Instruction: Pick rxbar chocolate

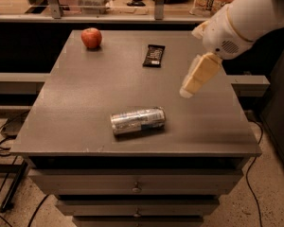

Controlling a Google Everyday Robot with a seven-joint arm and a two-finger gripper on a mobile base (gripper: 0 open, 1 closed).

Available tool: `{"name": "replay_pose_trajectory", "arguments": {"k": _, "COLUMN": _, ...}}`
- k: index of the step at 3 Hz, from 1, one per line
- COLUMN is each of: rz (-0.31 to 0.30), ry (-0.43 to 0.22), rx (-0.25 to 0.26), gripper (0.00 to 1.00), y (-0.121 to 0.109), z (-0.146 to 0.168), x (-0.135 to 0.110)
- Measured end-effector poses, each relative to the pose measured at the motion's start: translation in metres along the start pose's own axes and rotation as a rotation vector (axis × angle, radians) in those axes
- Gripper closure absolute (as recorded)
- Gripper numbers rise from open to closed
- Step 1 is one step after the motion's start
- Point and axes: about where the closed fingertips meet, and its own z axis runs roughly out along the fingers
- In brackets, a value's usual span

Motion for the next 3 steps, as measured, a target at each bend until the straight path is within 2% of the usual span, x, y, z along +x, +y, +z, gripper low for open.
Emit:
{"name": "replay_pose_trajectory", "arguments": {"k": 1, "rz": -0.006, "ry": -0.067, "rx": 0.015, "gripper": 0.0, "y": -0.022, "z": 0.029, "x": -0.025}}
{"name": "replay_pose_trajectory", "arguments": {"k": 2, "rz": -0.008, "ry": -0.092, "rx": 0.013, "gripper": 0.0, "y": -0.041, "z": 0.059, "x": -0.04}}
{"name": "replay_pose_trajectory", "arguments": {"k": 3, "rz": 0.018, "ry": -0.113, "rx": 0.017, "gripper": 0.0, "y": -0.059, "z": 0.085, "x": -0.046}}
